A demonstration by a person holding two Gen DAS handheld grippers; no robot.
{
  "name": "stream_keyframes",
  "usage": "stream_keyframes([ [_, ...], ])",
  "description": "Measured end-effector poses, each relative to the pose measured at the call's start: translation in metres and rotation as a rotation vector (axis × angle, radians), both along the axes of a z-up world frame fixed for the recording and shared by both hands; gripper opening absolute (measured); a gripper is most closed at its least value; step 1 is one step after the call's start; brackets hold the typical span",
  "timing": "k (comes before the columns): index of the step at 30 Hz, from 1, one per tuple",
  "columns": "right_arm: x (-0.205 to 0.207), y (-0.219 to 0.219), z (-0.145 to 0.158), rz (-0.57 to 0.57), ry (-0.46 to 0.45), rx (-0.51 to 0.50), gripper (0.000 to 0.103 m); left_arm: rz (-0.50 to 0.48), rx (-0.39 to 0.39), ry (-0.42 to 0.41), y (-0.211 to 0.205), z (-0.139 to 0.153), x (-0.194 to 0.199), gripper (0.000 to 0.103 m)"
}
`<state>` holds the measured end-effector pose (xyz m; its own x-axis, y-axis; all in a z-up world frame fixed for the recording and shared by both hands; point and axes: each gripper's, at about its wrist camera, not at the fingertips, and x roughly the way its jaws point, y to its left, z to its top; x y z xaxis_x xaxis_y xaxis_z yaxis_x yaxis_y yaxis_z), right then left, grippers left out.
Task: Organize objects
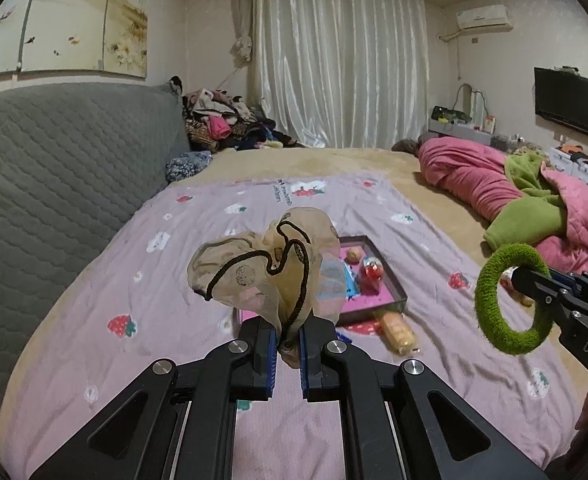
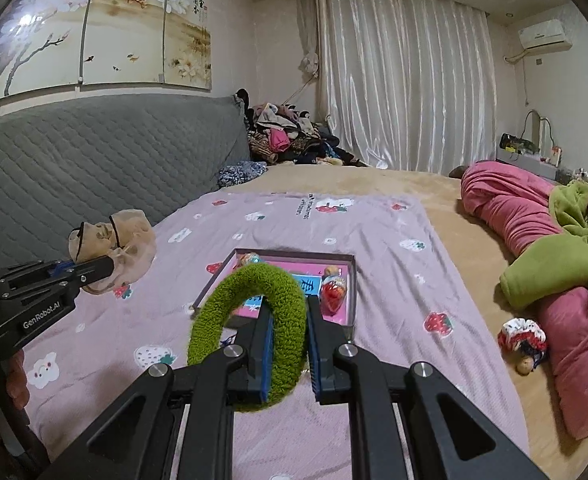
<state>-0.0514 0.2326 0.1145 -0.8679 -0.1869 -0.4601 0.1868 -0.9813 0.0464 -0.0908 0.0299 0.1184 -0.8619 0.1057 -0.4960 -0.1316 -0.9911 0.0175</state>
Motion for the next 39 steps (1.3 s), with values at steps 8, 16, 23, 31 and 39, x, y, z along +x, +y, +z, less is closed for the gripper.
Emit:
stream_keyframes([
  [8, -0.025, 0.008, 0.02, -0.014, 0.031, 0.014, 0.015, -0.013, -0.025, 0.03, 0.005, 0.018, -0.027, 0.008],
  [16, -0.054, 0.008, 0.035, -0.008, 0.062, 0.036, 0.015, -0.009, -0.017, 0.044, 0.007, 0.035, -0.067, 0.008],
  [23, -0.082, 0.002, 0.043, 0.002, 0.087, 0.051, 0.015, -0.01, -0.016, 0.044, 0.012, 0.04, -0.103, 0.008],
  [31, -0.11, -0.005, 0.042, 0.012, 0.103, 0.046, 0.015, 0.002, 0.0, 0.034, 0.008, 0.032, -0.143, 0.009],
  [39, -0.142, -0.011, 0.029, 0.018, 0.108, 0.033, 0.015, 0.011, 0.012, 0.028, 0.008, 0.008, -0.18, 0.009],
])
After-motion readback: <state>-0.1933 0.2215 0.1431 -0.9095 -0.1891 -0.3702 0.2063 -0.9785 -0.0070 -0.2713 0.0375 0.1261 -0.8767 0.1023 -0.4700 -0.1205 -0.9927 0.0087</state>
